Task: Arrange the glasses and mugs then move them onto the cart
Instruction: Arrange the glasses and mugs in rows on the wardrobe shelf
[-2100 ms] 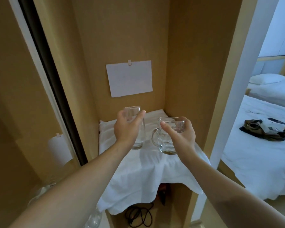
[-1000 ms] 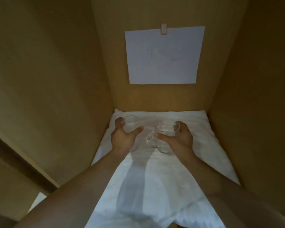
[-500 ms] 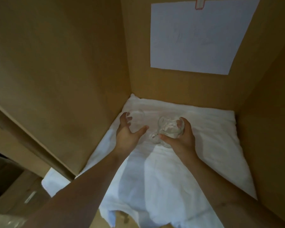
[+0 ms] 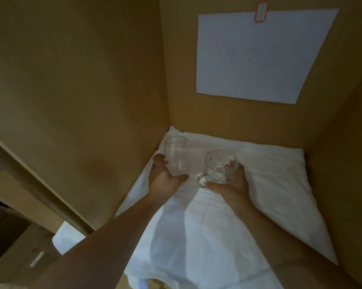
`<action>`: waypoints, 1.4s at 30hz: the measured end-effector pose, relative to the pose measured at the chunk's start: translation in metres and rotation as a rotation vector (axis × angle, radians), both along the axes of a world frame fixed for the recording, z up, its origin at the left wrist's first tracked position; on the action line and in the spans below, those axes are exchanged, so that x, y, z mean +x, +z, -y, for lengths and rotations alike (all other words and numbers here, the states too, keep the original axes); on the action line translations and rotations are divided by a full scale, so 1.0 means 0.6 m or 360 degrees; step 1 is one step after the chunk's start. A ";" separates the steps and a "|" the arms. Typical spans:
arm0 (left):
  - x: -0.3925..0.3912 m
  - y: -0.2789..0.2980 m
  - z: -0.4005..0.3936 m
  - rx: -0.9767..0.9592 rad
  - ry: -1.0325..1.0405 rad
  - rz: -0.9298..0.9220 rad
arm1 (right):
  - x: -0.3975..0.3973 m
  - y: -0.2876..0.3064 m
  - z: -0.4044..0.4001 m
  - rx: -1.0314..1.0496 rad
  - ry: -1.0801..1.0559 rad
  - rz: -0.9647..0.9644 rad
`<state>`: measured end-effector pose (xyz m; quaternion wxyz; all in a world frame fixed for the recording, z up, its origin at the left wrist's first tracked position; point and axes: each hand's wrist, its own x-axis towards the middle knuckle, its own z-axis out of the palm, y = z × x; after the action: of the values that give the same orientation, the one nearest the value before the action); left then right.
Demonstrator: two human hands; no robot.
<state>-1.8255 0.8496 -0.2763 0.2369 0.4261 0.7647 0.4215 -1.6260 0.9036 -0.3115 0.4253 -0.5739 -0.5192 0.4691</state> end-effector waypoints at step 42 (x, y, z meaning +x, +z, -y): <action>-0.102 0.099 -0.293 -0.0047 -0.0728 -0.1151 | -0.097 0.167 -0.188 0.0483 0.0409 0.1774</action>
<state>-1.8866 1.0252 -0.2167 0.0469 0.7017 0.6902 0.1705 -1.6844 1.0164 -0.2110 0.1055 -0.5991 -0.7911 0.0651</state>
